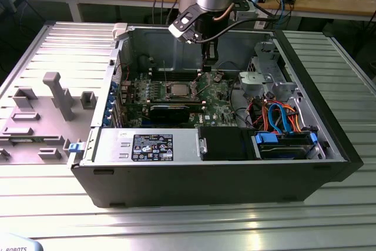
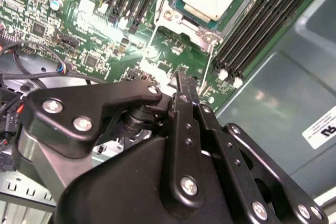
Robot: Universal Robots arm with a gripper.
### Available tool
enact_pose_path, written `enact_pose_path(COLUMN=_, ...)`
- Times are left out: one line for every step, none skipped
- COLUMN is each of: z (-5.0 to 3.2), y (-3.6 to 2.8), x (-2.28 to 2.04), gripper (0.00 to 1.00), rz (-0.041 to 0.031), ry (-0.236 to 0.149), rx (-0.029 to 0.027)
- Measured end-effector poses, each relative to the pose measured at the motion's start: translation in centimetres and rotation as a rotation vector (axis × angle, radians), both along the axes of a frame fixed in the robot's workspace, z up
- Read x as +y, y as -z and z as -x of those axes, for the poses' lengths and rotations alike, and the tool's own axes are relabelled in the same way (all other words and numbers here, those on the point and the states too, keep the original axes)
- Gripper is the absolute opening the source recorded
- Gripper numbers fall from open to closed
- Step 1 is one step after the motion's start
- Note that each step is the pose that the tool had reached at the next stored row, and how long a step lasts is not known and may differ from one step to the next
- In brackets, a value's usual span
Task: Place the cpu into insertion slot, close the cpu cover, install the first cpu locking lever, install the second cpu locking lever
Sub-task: 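Close the cpu cover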
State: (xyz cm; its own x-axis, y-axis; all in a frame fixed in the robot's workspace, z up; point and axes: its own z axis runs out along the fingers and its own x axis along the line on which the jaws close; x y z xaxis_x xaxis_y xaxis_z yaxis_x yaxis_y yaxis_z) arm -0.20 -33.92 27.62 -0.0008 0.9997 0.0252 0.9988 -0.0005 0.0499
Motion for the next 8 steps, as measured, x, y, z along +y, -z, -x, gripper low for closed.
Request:
enact_pose_path(z=-0.1, y=0.0, x=0.0, gripper=0.11, rz=0.0001, ry=0.0, rx=0.0)
enact_pose_path(z=-0.29, y=0.0, x=0.0, gripper=0.11, rz=0.0, ry=0.0, rx=0.0)
enact_pose_path(z=-0.37, y=0.0, x=0.0, gripper=0.11, rz=0.0, ry=0.0, rx=0.0)
enact_pose_path(z=-0.43, y=0.01, x=0.0, gripper=0.11, rz=0.0, ry=0.0, rx=0.0)
enact_pose_path(z=-0.54, y=0.01, x=0.01, gripper=0.11, rz=0.0, ry=0.0, rx=0.0)
enact_pose_path(z=-0.62, y=0.01, x=0.02, gripper=0.11, rz=0.0, ry=0.0, rx=0.0)
enact_pose_path(z=-0.7, y=0.01, x=0.02, gripper=0.11, rz=0.0, ry=0.0, rx=0.0)
enact_pose_path(z=-0.8, y=0.0, x=0.02, gripper=0.11, rz=0.0001, ry=0.0, rx=0.0)
